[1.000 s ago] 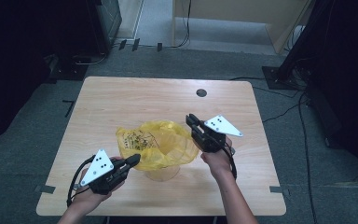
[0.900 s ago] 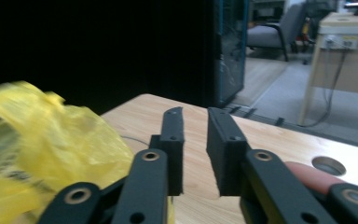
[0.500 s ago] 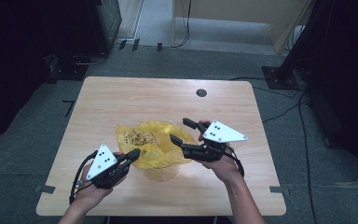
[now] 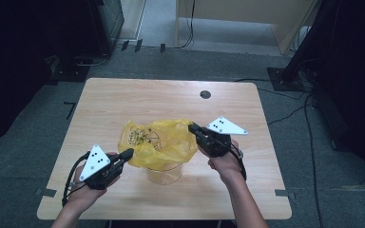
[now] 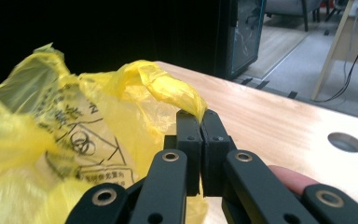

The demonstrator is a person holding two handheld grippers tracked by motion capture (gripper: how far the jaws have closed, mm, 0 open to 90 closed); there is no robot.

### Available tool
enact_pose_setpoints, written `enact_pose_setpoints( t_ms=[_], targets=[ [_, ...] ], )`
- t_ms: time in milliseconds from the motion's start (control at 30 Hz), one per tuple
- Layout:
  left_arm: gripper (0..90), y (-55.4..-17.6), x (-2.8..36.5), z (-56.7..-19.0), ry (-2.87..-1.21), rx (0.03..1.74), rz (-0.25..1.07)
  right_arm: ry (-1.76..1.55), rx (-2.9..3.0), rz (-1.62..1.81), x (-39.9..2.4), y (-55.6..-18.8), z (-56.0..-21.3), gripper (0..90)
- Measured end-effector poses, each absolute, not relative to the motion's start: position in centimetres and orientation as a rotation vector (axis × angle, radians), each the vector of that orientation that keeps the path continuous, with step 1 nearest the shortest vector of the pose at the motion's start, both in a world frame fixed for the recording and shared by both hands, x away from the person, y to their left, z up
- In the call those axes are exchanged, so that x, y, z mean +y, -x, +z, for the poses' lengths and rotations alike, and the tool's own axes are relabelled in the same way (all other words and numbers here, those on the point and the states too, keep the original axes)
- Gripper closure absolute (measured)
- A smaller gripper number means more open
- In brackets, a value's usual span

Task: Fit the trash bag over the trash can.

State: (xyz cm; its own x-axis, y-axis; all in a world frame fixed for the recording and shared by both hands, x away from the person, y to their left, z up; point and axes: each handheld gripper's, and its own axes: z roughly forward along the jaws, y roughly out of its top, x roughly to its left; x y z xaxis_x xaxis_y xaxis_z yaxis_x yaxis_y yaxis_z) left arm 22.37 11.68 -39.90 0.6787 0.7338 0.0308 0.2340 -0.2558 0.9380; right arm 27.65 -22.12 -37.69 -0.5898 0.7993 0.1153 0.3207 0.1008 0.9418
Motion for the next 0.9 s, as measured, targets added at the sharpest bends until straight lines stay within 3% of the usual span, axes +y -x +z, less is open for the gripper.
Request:
enact_pose_setpoints(
  t_ms=[300, 633, 900],
  targets=[
    [89.0, -23.8, 12.3, -41.3, -1.786, 0.859, 0.589, -1.296, 1.875, 1.422, -23.1, -27.9, -40.5, 89.4],
    [89.3, -24.6, 12.7, -44.5, -1.846, 0.939, 0.479, -1.347, 1.949, 1.333, -22.5, -28.2, -43.9, 90.0],
    [89.3, -24.5, 11.8, -46.3, -1.884, 0.911, 0.487, -1.374, 1.983, 1.34, -22.6, -27.9, -45.1, 90.0]
  ],
)
